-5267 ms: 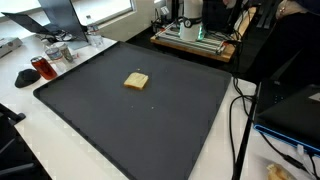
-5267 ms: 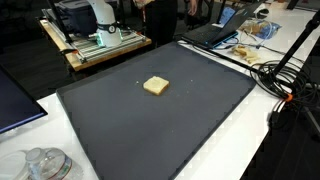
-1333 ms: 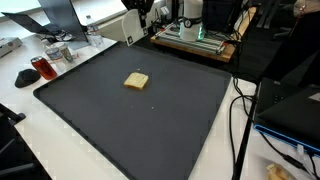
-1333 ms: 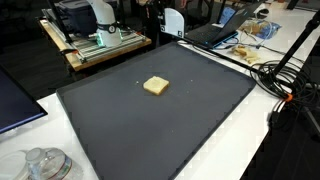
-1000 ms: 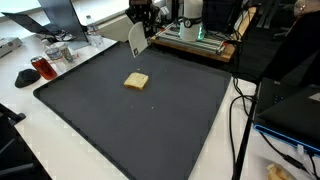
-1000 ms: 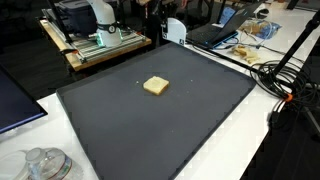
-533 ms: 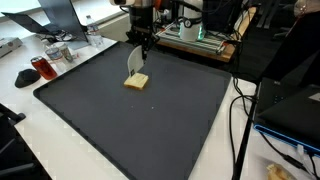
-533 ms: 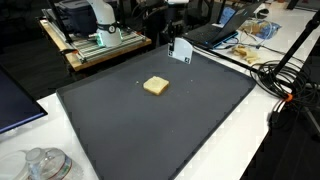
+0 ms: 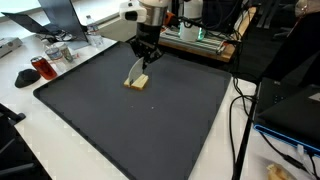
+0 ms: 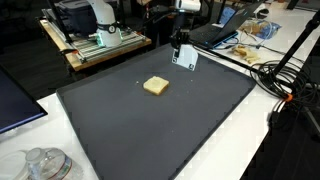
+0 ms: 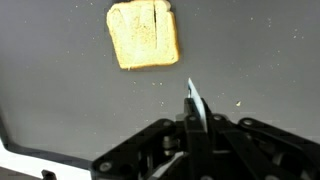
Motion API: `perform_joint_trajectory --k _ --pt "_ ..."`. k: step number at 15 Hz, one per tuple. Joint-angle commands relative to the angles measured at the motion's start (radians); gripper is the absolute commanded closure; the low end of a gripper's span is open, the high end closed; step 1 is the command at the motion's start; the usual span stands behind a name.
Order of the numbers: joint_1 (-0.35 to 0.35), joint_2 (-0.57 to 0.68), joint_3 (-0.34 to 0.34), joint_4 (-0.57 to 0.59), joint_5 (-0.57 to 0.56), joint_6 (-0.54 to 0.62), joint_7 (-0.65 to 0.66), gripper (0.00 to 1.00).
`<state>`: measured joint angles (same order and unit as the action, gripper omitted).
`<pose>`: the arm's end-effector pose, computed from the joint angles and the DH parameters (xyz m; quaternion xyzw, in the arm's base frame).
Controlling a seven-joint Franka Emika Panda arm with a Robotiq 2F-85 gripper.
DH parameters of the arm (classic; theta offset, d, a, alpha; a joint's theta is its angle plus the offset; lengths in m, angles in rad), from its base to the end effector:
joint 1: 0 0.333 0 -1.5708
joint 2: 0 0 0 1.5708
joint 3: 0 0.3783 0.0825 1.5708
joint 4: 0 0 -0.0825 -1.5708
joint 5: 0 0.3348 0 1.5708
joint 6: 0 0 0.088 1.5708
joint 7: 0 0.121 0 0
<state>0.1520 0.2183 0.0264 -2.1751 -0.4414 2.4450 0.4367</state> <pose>0.5378 0.0920 0.3796 0.9889 0.0368 0.0674 0.1275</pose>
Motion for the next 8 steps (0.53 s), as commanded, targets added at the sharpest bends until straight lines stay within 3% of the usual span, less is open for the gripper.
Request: perform_joint_trajectory --k 1,8 --pt "0.064 0.049 -0.024 0.055 -0.110 -0.061 0.128 0.99" --pt "0.129 0.084 -0.019 0.065 -0.238 -0.149 0.299 0.99"
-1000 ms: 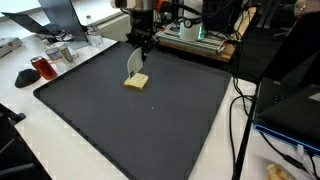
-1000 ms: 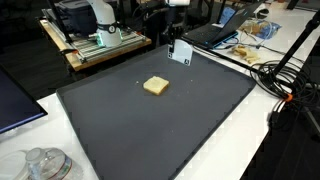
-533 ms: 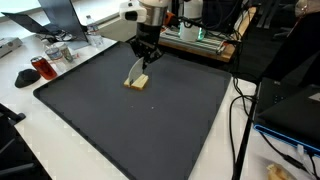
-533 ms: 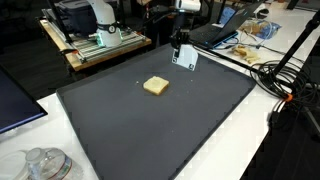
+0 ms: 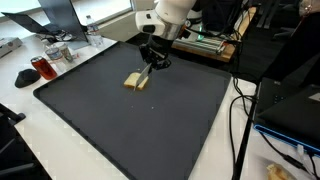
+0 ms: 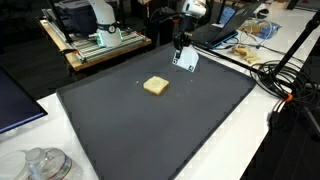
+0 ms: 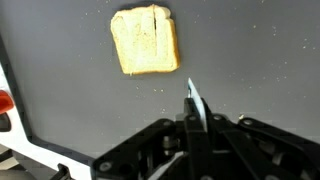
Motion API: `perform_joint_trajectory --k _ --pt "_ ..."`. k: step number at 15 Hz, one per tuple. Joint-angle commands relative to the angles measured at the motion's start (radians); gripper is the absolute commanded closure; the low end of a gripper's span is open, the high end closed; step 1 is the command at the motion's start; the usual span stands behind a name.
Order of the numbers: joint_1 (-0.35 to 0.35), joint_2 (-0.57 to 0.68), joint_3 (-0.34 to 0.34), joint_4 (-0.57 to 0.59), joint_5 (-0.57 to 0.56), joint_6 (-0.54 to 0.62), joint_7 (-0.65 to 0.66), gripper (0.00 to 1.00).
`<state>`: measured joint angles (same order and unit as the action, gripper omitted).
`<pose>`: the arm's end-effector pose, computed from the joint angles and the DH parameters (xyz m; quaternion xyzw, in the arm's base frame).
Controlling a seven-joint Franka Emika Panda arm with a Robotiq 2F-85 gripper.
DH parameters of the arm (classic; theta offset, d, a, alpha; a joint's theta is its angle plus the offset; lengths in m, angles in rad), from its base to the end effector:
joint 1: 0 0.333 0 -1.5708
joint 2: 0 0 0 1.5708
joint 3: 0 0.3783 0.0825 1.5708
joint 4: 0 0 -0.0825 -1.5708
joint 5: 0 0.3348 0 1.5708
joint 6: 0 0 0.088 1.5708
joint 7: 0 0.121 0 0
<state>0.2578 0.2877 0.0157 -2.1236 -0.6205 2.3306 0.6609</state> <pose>0.5368 0.1338 0.3536 0.9763 0.0315 0.0609 0.2051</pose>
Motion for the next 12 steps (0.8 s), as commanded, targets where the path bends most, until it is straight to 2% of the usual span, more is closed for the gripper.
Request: perform_joint_trajectory --k 1,7,12 --pt "0.026 0.017 -0.009 0.008 -0.074 -0.034 0.102 0.99" --pt "0.015 0.035 -0.003 -0.036 -0.081 0.051 0.223 0.99" --pt "-0.021 -0.011 -0.010 -0.123 -0.047 0.146 0.242 0.99"
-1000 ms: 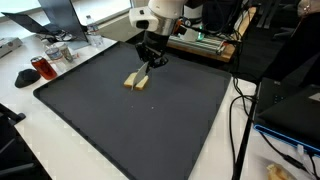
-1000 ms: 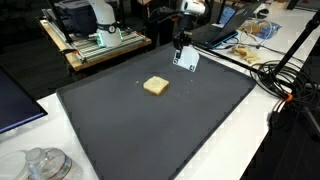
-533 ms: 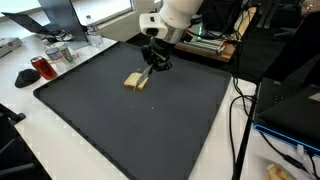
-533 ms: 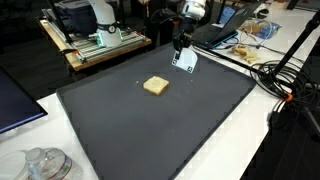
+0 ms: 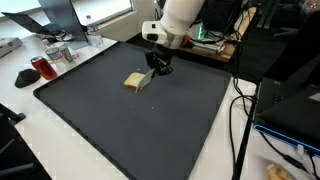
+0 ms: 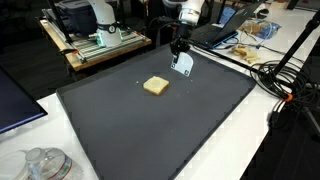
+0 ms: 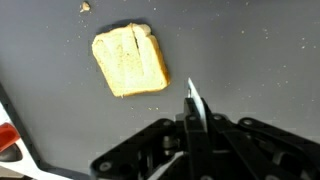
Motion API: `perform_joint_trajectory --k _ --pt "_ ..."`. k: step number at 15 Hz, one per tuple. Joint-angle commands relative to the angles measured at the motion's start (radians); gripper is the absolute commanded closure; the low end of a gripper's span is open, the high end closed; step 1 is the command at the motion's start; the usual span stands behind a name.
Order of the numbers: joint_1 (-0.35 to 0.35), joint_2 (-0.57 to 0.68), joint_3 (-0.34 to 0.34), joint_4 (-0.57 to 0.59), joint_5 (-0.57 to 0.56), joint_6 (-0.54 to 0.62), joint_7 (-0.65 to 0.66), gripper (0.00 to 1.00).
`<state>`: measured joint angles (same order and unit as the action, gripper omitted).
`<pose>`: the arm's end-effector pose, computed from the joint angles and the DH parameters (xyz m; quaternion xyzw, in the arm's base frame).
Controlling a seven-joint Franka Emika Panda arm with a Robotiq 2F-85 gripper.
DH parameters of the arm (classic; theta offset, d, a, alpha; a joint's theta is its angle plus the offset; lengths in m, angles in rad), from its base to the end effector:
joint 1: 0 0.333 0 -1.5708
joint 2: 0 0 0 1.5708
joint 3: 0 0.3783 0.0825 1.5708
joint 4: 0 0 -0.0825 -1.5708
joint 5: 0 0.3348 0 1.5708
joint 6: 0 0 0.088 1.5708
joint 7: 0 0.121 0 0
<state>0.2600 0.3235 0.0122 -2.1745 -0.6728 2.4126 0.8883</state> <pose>0.5278 0.1373 0.3210 0.9765 -0.0430 0.0803 0.1952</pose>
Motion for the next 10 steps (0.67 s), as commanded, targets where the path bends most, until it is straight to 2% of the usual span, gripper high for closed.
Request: perform_joint_trajectory --k 1,4,6,10 --pt "-0.034 -0.054 -0.009 -0.091 0.013 0.086 0.011 0.99" --pt "-0.084 -0.088 -0.013 -0.153 0.074 0.173 -0.036 0.99" --pt "-0.123 -0.116 -0.011 -0.196 0.143 0.230 -0.112 0.99" --pt "-0.188 -0.187 -0.009 -0.287 0.336 0.332 -0.335 0.99"
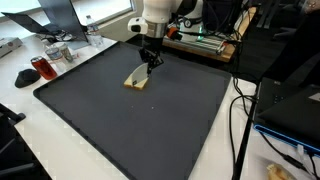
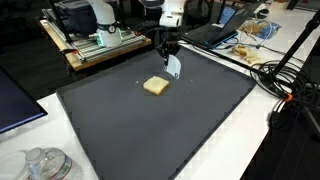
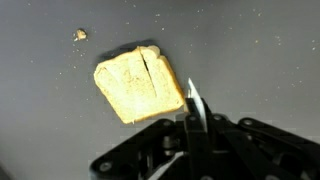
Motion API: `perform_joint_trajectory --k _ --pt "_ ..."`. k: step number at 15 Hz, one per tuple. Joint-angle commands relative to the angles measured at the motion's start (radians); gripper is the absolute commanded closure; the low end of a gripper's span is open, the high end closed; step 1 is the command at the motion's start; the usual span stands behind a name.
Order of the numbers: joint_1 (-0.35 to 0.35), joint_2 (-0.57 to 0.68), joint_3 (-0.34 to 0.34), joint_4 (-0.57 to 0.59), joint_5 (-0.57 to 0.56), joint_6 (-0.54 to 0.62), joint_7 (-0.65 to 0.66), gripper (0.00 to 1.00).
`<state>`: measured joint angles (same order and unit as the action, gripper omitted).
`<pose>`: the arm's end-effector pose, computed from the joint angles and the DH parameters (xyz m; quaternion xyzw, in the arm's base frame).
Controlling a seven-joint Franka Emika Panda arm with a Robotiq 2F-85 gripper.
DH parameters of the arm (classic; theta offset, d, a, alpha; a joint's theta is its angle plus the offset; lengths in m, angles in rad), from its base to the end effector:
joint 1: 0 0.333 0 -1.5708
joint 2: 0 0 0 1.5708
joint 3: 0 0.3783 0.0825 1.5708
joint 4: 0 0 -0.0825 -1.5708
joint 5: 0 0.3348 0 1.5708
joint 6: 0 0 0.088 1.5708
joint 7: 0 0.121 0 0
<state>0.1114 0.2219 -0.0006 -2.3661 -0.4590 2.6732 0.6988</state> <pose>0.5015 0.0665 0.3281 0.9886 -0.0920 0.0819 0.0860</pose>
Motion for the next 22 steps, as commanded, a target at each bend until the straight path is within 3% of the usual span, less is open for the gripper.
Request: perform_joint_trajectory --k 1,6,10,14,16,19,21,22 --pt "-0.050 -0.105 0.003 -0.118 0.166 0.095 -0.200 0.99" --pt "-0.080 -0.208 0.002 -0.223 0.305 0.226 -0.412 0.99" --pt "-0.095 -0.268 0.022 -0.290 0.592 0.272 -0.674 0.99" --pt "-0.063 -0.325 -0.025 -0.278 0.915 0.184 -0.984 0.99" --pt "-0.071 -0.331 -0.058 -0.260 1.026 0.135 -1.122 0.99" --pt "-0.086 -0.320 -0.113 -0.229 1.104 0.059 -1.262 0.99" --pt "-0.086 -0.300 -0.159 -0.176 1.171 -0.079 -1.393 0.99" --pt "-0.082 -0.307 -0.128 -0.223 1.098 0.028 -1.279 0.96"
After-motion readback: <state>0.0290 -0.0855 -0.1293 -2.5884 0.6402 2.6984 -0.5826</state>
